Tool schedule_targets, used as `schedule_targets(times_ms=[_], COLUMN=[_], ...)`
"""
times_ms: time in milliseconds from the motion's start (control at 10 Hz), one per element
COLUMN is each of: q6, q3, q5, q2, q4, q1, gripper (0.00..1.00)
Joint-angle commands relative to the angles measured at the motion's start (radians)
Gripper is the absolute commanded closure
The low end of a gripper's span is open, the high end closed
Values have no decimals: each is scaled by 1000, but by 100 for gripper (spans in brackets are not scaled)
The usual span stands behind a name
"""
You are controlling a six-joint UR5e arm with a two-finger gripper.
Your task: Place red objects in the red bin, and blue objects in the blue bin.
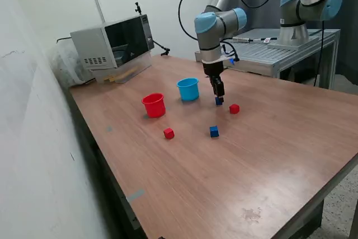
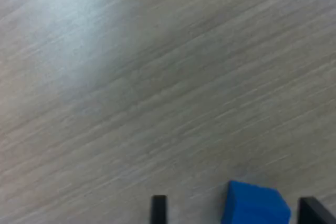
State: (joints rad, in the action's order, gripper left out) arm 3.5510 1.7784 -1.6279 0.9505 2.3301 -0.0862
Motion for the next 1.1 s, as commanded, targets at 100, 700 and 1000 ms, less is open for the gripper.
schedule_targets(times_ms=[100,700,1000], q6=[-39,-198,-250], q3=[-4,-13,-45], q5=[0,3,5], q2=[-1,218,332], q4=[0,-81,-175], q1=[6,141,126], gripper=[100,100,100])
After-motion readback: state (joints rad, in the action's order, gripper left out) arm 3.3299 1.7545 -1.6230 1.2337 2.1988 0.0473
